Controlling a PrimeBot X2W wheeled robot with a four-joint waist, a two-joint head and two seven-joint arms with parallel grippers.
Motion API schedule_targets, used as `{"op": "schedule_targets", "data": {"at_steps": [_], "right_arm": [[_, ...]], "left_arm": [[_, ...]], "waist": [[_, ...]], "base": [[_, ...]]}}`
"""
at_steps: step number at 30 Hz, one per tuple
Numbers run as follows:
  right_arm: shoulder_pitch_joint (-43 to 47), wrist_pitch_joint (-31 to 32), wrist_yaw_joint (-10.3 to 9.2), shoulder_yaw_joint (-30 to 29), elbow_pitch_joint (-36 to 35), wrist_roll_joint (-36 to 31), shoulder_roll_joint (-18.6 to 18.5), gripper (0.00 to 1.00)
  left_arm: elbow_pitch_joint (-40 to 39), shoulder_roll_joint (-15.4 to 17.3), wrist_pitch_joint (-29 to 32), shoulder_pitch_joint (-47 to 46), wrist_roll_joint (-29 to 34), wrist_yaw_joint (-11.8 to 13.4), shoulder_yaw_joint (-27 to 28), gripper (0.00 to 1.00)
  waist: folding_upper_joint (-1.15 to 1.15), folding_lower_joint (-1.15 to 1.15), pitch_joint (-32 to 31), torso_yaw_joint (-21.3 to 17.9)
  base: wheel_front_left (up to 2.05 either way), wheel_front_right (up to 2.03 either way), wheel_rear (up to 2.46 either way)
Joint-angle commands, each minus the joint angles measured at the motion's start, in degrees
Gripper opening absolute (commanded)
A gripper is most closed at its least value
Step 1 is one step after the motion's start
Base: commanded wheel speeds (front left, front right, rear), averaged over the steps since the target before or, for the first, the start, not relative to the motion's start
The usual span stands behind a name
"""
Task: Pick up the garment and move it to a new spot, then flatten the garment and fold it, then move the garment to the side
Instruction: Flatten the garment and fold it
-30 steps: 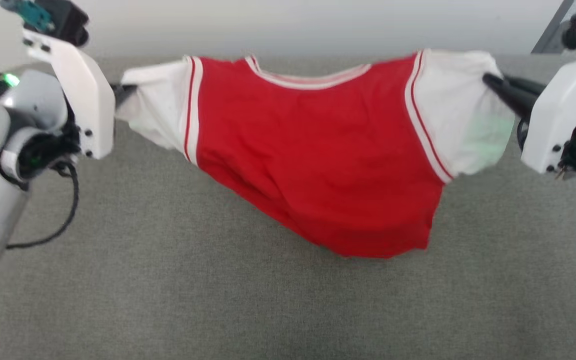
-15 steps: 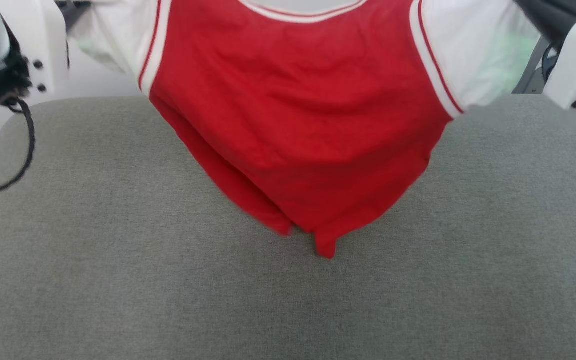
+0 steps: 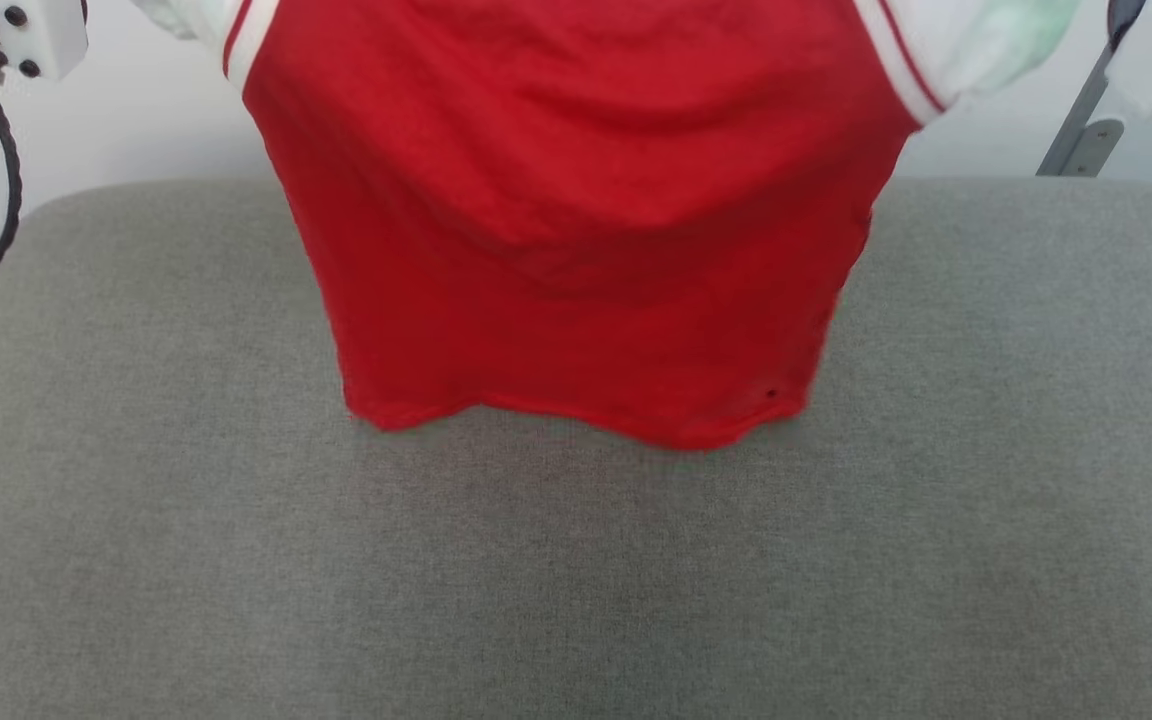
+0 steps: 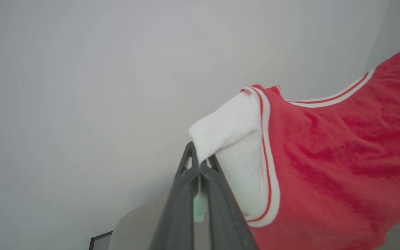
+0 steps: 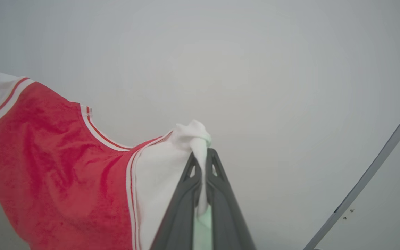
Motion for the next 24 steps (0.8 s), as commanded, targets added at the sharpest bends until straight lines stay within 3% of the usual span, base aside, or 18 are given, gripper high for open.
{"op": "schedule_targets", "data": {"at_steps": [1,7,11,20,24], "right_arm": [[-1.25,-1.51,0.01,0.24,0.95,-1.03,0.15,0.0],[-6.01,-6.74,0.01,1.22,5.92,-3.49,1.1,0.0],[-11.66,-13.79,0.01,2.31,11.12,-7.01,1.61,0.0],[-24.76,-37.19,0.01,1.29,24.78,-21.18,5.4,0.0],[-28.69,-45.98,0.01,0.21,29.76,-27.71,6.81,0.0]], "left_arm": [[0.39,-0.18,-1.92,-1.39,1.12,-0.33,-0.04,0.0],[2.55,-1.19,-8.09,-4.73,4.55,-0.82,-0.38,0.0],[5.79,-3.25,-14.52,-8.95,7.33,-1.12,-0.13,0.0],[15.07,-7.03,-34.15,-20.23,14.7,0.11,0.83,0.0],[17.46,-8.47,-44.82,-22.53,16.02,-0.88,1.18,0.0]], "waist": [[0.0,0.0,1.13,-0.02],[0.0,0.0,5.02,0.0],[0.0,0.0,9.32,0.11],[0.0,0.0,17.25,0.5],[0.0,0.0,18.92,1.0]], "base": [[0.0,0.0,0.0],[0.0,0.0,0.0],[0.0,0.0,0.0],[0.0,0.0,0.0],[0.0,0.0,0.0]]}}
